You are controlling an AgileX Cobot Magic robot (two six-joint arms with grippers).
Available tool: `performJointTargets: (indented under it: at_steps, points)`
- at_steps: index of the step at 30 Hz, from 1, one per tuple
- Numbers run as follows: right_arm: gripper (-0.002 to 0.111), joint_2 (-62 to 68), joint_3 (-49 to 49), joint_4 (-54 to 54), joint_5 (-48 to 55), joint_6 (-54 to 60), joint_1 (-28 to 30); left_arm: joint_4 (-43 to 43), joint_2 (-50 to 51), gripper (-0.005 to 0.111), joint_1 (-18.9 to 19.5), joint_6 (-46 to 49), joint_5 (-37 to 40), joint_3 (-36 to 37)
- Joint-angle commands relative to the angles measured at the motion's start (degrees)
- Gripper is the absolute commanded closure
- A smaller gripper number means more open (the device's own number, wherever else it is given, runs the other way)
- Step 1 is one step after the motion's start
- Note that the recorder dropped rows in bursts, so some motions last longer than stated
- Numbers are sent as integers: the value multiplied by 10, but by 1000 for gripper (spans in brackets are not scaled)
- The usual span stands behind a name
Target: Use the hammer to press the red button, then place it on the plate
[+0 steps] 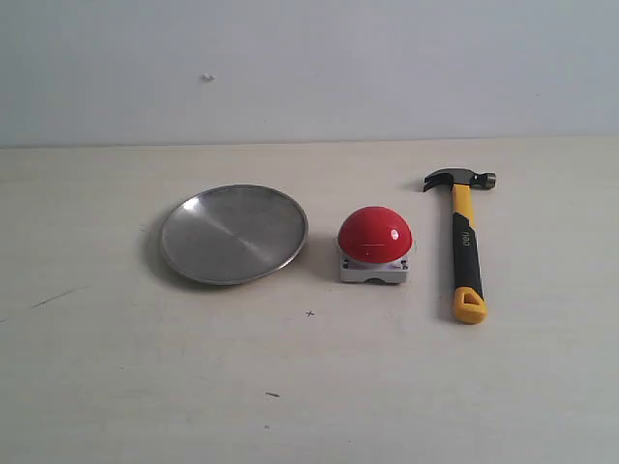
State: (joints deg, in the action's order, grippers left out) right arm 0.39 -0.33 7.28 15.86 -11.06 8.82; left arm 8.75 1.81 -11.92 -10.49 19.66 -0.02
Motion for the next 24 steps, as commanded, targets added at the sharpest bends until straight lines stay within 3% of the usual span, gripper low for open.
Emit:
performJointTargets:
  at_steps: [1,12,21,24]
  points:
    - [108,-4,3,-25,-121,3,2,2,-4,107,0,-5,-6,0]
    - [108,-4,3,-252,-330,3,2,2,-4,107,0,-5,-6,0]
    - [108,-4,3,-292,-288,5,2,2,-4,107,0,-5,-6,0]
    - [108,-4,3,-292,-324,5,2,2,-4,107,0,-5,-6,0]
